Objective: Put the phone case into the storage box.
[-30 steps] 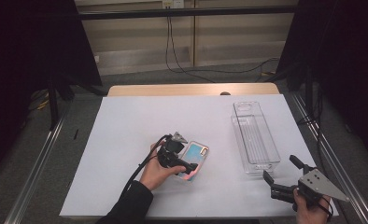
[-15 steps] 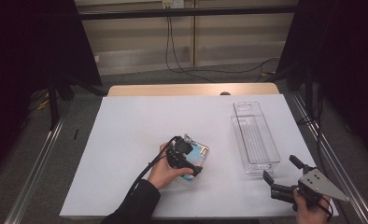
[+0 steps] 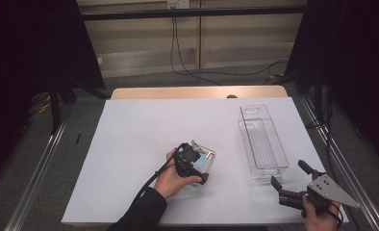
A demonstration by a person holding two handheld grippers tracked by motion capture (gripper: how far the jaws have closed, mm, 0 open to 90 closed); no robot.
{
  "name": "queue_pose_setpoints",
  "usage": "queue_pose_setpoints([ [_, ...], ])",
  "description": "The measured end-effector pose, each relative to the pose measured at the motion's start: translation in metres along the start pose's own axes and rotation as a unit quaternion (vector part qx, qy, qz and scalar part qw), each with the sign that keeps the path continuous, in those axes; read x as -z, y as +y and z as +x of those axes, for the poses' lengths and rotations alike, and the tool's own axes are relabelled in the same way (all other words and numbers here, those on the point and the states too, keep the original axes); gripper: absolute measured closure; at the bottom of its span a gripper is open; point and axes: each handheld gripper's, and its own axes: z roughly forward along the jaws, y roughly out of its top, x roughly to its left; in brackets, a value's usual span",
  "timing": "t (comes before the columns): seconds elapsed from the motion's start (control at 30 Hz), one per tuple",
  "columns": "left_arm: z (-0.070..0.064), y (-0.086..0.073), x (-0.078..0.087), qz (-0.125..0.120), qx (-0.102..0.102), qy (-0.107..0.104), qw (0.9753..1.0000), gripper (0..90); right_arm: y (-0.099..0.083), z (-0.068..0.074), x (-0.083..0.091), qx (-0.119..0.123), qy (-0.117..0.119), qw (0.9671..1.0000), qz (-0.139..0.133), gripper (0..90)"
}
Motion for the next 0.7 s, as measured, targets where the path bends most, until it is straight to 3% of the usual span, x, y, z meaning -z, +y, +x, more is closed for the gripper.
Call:
queue_pose_setpoints([
  [0.13, -0.0006, 0.0007, -0.0006, 0.004, 0.003, 0.005, 1.0, 1.2, 0.0, 0.0002, 0.0, 0.0, 0.0, 1.0, 0.0, 0.0],
  [0.4, 0.0006, -0.004, -0.0009, -0.014, 0.003, -0.001, 0.9999, 0.4, 0.0001, 0.0005, 0.0001, 0.001, 0.0, 1.0, 0.0, 0.0],
  [0.7, 0.0005, 0.0, 0.002, 0.002, 0.006, 0.002, 1.0, 6.1, 0.0002, 0.0005, 0.0002, 0.002, -0.002, 1.0, 0.0, 0.0],
])
